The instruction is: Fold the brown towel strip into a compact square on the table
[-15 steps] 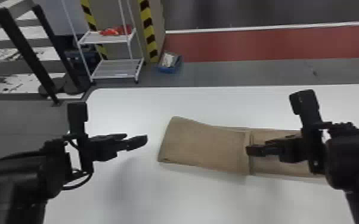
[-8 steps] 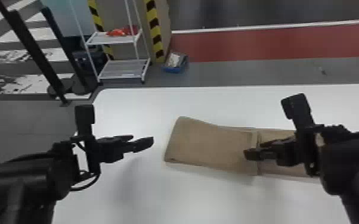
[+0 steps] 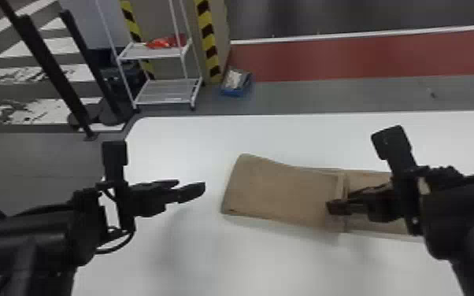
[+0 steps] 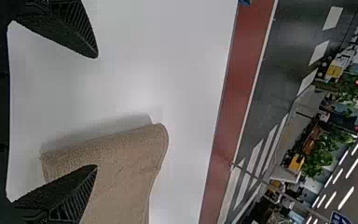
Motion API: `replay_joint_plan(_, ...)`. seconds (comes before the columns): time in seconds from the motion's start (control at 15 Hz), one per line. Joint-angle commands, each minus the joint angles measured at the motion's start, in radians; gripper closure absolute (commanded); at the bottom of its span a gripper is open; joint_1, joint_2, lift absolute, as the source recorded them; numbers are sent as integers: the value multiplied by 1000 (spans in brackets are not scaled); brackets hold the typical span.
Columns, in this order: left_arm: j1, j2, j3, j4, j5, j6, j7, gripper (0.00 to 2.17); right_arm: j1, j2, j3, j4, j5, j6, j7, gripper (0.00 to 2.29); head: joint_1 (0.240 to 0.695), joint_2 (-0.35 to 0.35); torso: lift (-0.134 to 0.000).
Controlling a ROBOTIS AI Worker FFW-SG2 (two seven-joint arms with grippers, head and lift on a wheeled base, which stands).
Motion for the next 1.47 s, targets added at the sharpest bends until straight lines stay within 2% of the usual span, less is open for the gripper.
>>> replay_joint_plan(0.0,2,1,4,0,-1,0,0,39,-5,4,10,2,10,6,0,529,695,190,-124)
replay_joint_plan(0.2,5,1,10,0,5,0,-5,39,-7,4,19,23,26,3,0,596,695,193,-124)
replay_joint_plan(0.27,6,1,12,3,7,-3,-6,39,-7,4,19,23,26,3,-4,704,695,194,-124)
replay_joint_plan(0.47,6,1,12,12,7,-12,-6,39,-7,4,16,14,21,0,-15,711,695,194,-124)
replay_joint_plan(0.6,6,3,12,12,7,-12,-8,39,-8,4,14,5,18,-6,-17,826,695,193,-124)
replay_joint_plan(0.8,6,3,14,14,7,-12,-12,39,-13,4,16,-1,20,3,-24,795,695,193,-124)
replay_joint_plan(0.87,8,3,14,15,8,-12,-12,39,-14,4,20,-1,24,3,-29,691,695,192,-124)
replay_joint_plan(0.93,9,4,15,15,10,-12,-12,39,-14,4,20,2,24,3,-31,694,695,192,-124)
replay_joint_plan(1.0,11,4,15,15,10,-12,-12,39,-16,4,22,5,26,3,-32,701,695,191,-124)
replay_joint_plan(1.07,12,4,15,15,10,-12,-12,39,-19,4,22,11,30,3,-32,853,695,191,-124)
replay_joint_plan(1.4,20,12,18,15,16,-12,-12,39,-24,4,25,22,37,6,-32,890,695,190,-124)
